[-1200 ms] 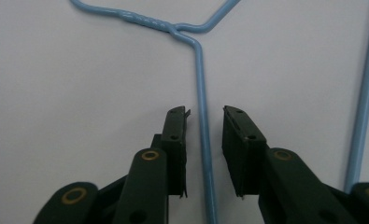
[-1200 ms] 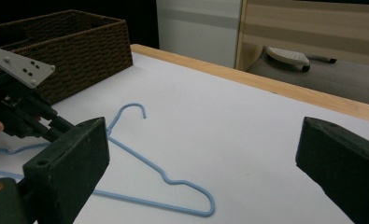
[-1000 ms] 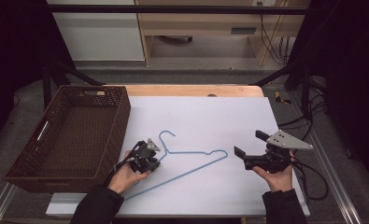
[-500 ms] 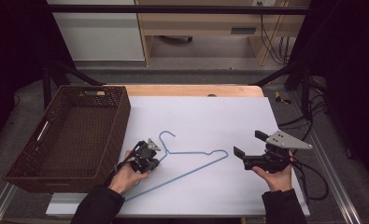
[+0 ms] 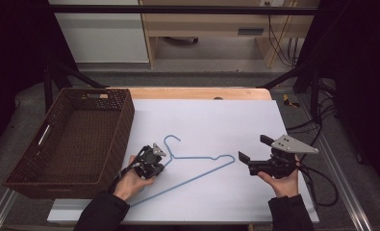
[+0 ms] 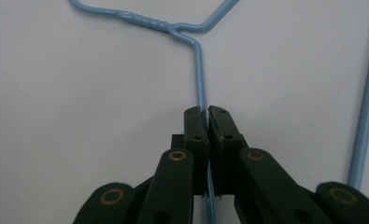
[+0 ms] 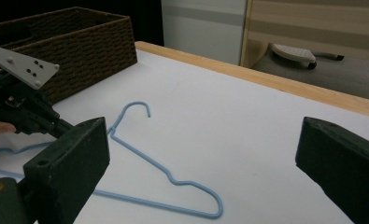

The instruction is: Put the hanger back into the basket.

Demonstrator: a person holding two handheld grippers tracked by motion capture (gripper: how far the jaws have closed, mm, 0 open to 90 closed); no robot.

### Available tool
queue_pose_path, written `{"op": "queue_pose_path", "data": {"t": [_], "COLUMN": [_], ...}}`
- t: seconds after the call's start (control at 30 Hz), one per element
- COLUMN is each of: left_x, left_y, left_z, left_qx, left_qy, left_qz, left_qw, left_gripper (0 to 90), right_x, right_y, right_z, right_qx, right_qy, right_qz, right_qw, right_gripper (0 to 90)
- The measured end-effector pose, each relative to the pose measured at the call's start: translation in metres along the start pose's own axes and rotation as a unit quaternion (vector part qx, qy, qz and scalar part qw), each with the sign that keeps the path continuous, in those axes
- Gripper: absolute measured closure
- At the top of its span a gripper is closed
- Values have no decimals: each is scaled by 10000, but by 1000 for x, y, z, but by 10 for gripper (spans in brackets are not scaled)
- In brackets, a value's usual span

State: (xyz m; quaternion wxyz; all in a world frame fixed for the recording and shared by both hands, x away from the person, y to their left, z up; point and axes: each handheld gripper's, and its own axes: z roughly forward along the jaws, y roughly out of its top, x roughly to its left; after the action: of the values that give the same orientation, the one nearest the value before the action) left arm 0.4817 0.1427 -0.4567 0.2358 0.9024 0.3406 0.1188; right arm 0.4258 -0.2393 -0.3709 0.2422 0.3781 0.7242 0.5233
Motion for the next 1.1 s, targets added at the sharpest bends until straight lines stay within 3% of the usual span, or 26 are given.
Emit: {"op": "queue_pose_path", "data": {"t": [0.27,0.53,0.77,1.1], "left_x": [-8,-18,-25,-30], "left_y": [1,3,2,-1], "left_z": [-13,-26,-34,-39], "left_qx": [-310,-493,-558,-626], "left_qy": [243,496,566,581], "left_qz": [50,143,207,261], "left_qw": [9992,9975,9966,9960], "left_gripper": [868,869,868,869], "right_x": [6,27,47,69], "right_y": [-2,0,4,14], "right_z": [10,37,64,100], "right_qx": [75,322,564,572], "right_qy": [150,361,434,546], "right_qz": [29,-86,-144,-73], "right_qw": [9999,9988,9974,9968], "right_gripper": [42,59,83,142]}}
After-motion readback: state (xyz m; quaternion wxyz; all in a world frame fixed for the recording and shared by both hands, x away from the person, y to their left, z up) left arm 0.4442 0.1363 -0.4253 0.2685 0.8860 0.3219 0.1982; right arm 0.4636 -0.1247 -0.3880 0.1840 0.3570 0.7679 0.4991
